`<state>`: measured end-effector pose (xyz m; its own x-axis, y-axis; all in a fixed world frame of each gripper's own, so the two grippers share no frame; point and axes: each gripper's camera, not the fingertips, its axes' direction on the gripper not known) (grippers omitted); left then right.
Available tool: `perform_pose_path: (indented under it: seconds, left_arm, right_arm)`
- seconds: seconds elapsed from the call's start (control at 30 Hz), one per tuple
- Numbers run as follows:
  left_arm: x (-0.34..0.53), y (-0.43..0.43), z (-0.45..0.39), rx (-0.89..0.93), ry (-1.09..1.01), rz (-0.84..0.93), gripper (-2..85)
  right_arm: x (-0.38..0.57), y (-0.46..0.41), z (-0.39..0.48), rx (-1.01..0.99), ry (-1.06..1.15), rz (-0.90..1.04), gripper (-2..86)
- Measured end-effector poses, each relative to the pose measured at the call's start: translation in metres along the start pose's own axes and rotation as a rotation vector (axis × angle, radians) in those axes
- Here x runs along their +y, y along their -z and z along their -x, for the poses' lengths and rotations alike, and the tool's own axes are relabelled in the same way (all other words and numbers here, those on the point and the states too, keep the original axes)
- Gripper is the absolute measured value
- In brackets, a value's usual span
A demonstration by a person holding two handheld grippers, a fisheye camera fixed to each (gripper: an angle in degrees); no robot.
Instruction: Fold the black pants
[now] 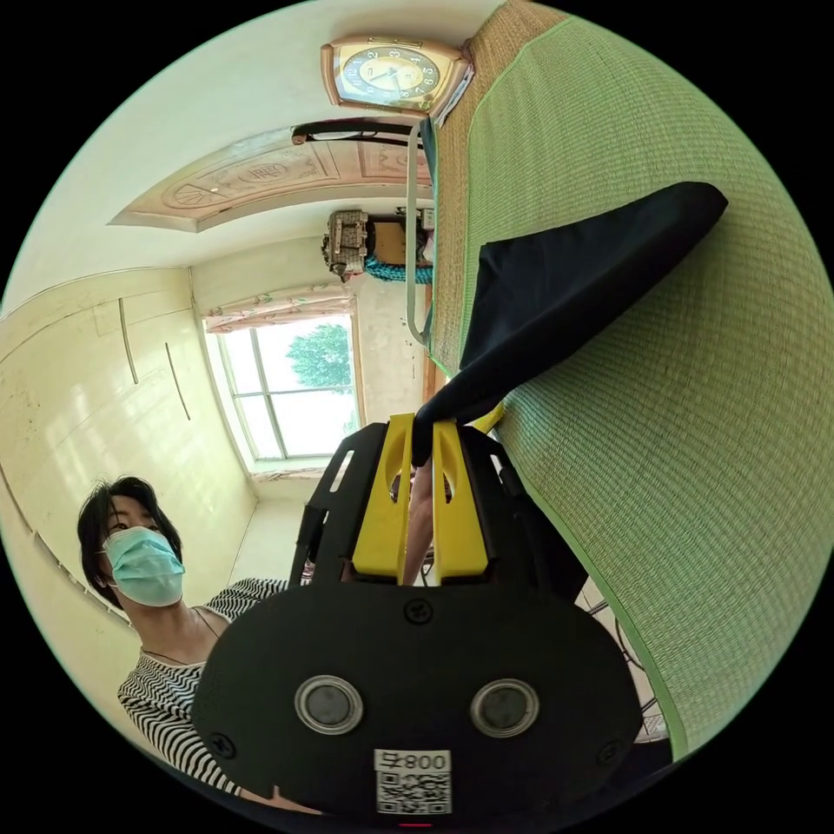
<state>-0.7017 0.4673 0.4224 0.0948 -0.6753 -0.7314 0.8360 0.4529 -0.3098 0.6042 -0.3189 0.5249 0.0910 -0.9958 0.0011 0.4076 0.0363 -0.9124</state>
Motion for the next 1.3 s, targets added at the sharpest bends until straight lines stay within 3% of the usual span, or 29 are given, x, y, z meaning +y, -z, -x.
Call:
perform_pose_path:
  seconds: [0.4,0.93,1.13,1.3]
  left_arm:
    - [0.001,-0.02,-0.049,-0.107,0.035,0.005,7.9]
    - [0.129,-0.046,-0.212,-0.091,-0.238,0.076,5.6]
    - [0.18,-0.114,-0.295,-0.101,-0.341,0.229,5.3]
    - [0.236,-0.221,-0.394,-0.001,-0.488,0.409,5.1]
  right_arm:
    - [0.061,0.0,0.057,-0.005,-0.013,-0.006,1.5]
    - [0.238,0.047,0.166,-0.039,0.06,-0.061,2.0]
    - [0.334,0.101,0.225,-0.061,0.139,-0.208,1.8]
    - [0.441,0.206,0.311,0.012,0.291,-0.457,1.9]
